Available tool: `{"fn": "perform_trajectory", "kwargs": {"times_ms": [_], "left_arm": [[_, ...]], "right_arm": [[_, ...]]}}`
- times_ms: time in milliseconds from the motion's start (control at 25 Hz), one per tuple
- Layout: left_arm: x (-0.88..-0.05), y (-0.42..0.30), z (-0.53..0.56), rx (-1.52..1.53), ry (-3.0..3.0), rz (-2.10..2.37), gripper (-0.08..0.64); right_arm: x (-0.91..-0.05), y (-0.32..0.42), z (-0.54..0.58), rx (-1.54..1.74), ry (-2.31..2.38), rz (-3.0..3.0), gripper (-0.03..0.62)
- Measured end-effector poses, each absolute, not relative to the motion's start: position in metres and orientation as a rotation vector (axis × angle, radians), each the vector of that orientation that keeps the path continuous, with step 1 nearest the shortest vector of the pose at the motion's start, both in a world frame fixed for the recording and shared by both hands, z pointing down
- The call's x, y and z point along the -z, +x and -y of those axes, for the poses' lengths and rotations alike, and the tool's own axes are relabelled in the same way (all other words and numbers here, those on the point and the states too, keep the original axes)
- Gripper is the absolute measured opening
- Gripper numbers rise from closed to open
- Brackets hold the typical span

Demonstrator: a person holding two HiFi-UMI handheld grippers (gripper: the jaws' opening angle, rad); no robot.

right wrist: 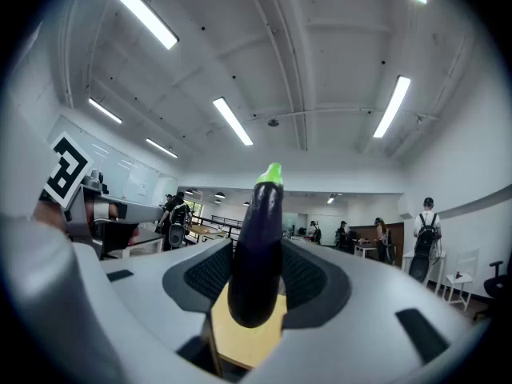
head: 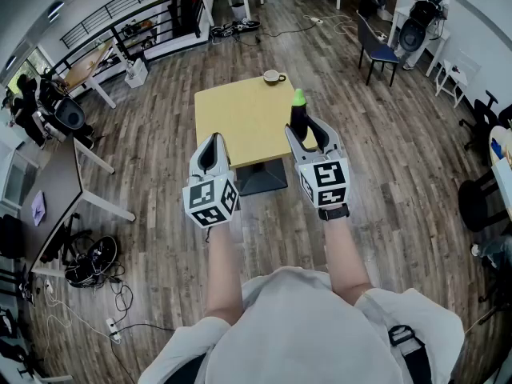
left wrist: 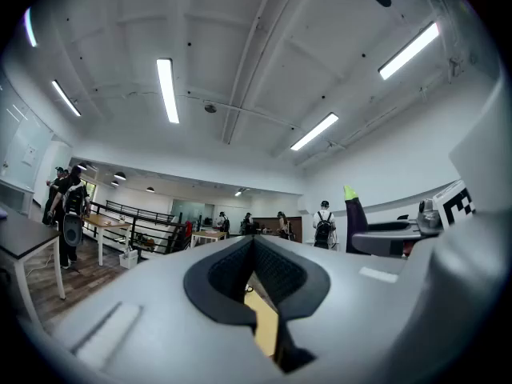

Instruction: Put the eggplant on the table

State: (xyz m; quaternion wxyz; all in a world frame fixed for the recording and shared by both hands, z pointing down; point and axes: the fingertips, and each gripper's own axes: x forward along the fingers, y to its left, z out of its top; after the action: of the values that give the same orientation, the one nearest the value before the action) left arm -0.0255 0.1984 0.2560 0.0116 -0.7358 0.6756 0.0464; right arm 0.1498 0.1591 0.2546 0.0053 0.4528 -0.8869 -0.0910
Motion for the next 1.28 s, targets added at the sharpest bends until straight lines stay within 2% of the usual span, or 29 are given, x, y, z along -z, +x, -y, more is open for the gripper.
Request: {"fn": "perform_trajectory", "kwargs": {"times_ms": [680,960,1280], "left_arm": [[-0.287,-0.014,-0.174,-0.099,-2.252,-2.174,0.009],[-0.293,-0.043,-0.106,-0.118,-2.270,-2.163,0.009],[-0.268,-0.107,-0.007,-0.149,-2.251,-2.142,0.009]], "right_arm": [[-0.294,0.169,-0.119,0.115,1.398,2.812,0.190],[-0.299,0.134,-0.057,0.117,1.380,2.812,0.190],[-0.282,0.064,0.035,0.143,1.371,2.811,0.190]]}}
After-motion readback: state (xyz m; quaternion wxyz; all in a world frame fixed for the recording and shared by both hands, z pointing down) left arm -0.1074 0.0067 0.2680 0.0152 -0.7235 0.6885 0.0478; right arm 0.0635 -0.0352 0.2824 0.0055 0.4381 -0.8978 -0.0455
